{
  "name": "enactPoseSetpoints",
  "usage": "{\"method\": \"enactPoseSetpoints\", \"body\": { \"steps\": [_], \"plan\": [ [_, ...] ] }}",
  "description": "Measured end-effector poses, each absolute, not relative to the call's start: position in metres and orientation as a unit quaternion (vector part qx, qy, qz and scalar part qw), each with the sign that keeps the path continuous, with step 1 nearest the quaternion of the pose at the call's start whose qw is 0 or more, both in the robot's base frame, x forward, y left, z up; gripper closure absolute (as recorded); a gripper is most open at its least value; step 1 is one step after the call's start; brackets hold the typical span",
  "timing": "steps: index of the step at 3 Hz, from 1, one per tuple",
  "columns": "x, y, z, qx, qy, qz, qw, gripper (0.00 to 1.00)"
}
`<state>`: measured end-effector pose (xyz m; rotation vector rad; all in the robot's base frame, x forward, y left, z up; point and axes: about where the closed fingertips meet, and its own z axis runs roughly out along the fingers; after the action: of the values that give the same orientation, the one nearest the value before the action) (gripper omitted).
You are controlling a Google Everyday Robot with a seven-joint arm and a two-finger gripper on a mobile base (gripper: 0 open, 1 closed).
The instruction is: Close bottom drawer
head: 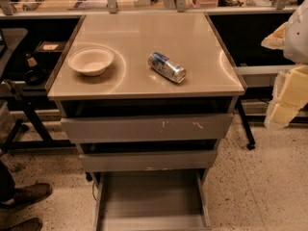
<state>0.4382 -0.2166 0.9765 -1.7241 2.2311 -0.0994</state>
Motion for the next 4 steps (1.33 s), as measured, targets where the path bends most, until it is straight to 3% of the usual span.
{"method": "enactPoseSetpoints", "body": {
  "steps": [1, 2, 4],
  "plan": [
    [0.4382, -0.2166, 0.9765, -0.603, 0.781, -0.035, 0.159, 0.00],
    [0.4382, -0.2166, 0.9765, -0.603, 0.781, -0.035, 0.159, 0.18],
    [0.4382, -0.2166, 0.9765, -0.603, 0.781, -0.035, 0.160, 0.64]
  ]
}}
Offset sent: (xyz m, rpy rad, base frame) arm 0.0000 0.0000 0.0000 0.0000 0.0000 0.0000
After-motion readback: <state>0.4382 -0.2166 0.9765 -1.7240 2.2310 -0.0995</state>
